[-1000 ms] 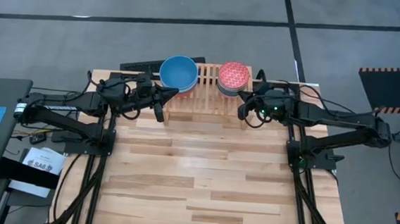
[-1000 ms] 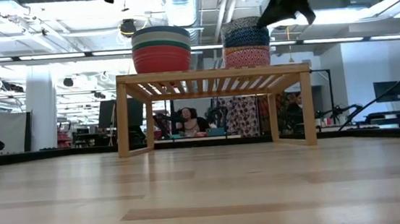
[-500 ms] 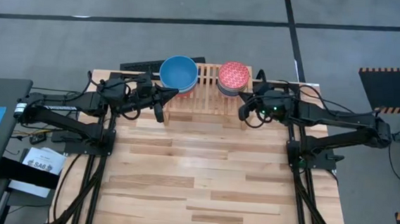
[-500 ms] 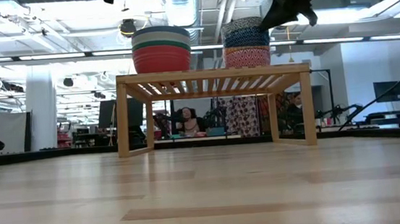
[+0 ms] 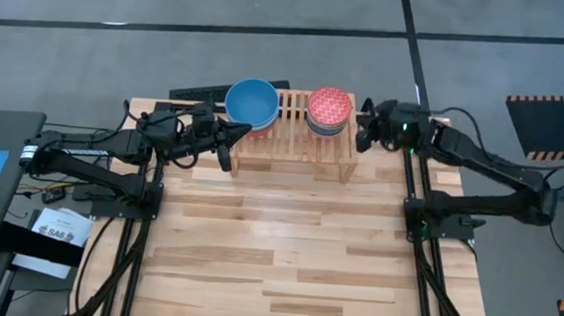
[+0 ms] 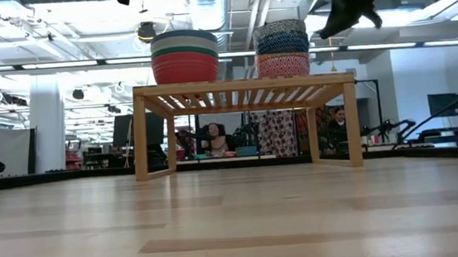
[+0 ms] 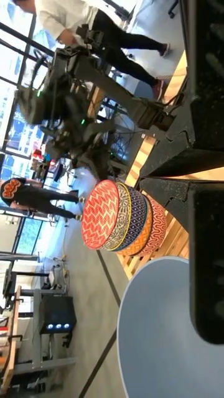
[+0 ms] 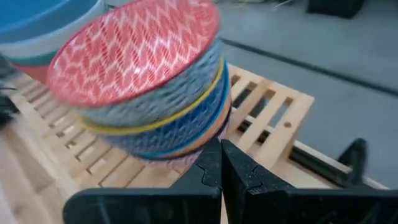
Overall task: Place and stack bowls onto a shelf
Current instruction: Adjust the small stacked bowls on the shelf
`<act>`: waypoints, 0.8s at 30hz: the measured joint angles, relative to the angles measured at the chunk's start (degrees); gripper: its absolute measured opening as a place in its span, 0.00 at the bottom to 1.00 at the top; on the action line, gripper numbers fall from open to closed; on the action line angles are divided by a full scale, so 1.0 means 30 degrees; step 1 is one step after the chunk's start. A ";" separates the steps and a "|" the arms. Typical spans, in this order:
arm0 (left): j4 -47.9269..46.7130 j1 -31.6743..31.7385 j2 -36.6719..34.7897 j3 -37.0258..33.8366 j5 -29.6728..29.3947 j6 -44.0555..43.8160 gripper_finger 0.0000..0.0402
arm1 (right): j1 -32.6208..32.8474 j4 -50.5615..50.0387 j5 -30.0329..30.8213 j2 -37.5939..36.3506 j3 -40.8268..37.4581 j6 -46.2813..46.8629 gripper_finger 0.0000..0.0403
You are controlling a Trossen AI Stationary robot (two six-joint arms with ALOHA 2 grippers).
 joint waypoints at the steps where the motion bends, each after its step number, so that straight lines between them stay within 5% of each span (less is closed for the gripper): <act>1: 0.0000 -0.0002 0.0000 0.0000 0.0000 -0.0109 0.00 | -0.0856 0.0250 -0.1321 0.0075 0.0000 -0.0287 0.05; 10: 0.0007 -0.0007 0.0000 0.0000 -0.0010 -0.0425 0.00 | -0.7875 0.2650 -1.0973 0.1151 0.0038 -0.2076 0.05; 16: 0.0007 -0.0004 0.0000 0.0000 -0.0019 -0.0999 0.00 | -1.0192 0.5058 -1.6229 0.3598 0.0025 -0.2271 0.05; 24: -0.0137 0.0000 0.0000 0.0000 -0.0010 -0.1507 0.00 | -1.1147 0.7432 -1.9102 0.5979 0.0000 -0.1401 0.05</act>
